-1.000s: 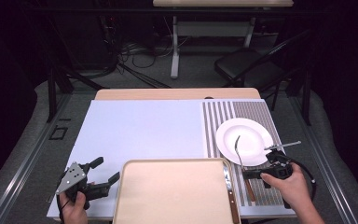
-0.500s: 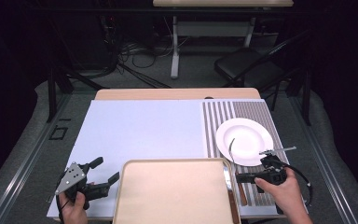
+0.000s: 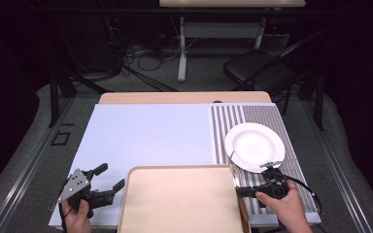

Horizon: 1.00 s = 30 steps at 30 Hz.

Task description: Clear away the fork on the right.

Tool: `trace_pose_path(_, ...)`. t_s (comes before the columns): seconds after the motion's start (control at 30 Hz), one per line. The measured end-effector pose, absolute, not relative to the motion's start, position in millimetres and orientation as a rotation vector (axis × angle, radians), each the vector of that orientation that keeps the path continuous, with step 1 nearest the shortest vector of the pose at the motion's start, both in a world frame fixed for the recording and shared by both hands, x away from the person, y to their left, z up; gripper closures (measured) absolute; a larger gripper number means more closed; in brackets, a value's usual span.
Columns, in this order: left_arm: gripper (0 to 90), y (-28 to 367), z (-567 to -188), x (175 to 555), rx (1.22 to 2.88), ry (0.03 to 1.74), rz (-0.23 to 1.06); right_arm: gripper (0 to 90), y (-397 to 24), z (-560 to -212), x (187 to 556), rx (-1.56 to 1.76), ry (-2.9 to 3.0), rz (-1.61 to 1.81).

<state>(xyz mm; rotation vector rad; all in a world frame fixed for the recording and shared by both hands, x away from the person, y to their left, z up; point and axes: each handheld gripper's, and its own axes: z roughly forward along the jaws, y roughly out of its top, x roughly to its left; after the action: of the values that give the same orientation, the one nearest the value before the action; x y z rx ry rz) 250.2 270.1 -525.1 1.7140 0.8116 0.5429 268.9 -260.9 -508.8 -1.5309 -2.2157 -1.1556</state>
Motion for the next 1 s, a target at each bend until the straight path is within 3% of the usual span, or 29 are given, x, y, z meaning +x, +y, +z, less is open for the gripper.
trace_pose_path(1.0, 15.4, 271, -525, 250, 1.718, 0.805, 0.547, 77.0, -237, -529, 264, -1.521, -2.247, -0.980)
